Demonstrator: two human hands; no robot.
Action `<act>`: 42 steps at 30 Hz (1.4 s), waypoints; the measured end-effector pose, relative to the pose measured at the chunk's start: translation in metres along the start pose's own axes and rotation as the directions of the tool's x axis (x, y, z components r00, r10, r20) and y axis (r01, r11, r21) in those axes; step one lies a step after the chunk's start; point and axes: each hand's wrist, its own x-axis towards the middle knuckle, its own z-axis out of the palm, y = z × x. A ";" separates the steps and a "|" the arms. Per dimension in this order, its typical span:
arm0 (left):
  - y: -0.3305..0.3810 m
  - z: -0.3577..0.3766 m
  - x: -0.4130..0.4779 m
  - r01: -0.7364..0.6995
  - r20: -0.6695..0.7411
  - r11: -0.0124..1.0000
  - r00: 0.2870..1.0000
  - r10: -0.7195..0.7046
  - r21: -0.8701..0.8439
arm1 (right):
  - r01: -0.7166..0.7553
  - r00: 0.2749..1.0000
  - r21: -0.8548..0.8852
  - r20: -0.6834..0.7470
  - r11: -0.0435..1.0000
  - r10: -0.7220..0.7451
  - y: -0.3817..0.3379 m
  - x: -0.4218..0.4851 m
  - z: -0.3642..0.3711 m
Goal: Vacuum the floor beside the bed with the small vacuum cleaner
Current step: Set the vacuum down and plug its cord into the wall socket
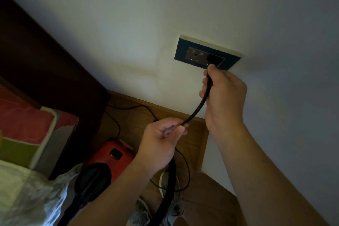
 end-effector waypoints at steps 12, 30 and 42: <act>-0.014 -0.006 -0.018 0.068 -0.039 0.997 0.997 -0.069 -0.034 | 0.014 0.999 -0.135 0.041 0.991 -0.009 -0.003 -0.004 -0.007; -0.002 -0.018 -0.038 0.121 -0.015 0.993 0.993 -0.121 -0.016 | 0.273 0.962 -0.513 0.152 0.814 -0.227 -0.004 -0.006 -0.021; 0.038 -0.037 -0.065 0.188 0.010 0.981 0.982 -0.189 0.045 | 0.454 0.886 -0.862 0.410 0.228 -0.215 -0.023 -0.031 -0.031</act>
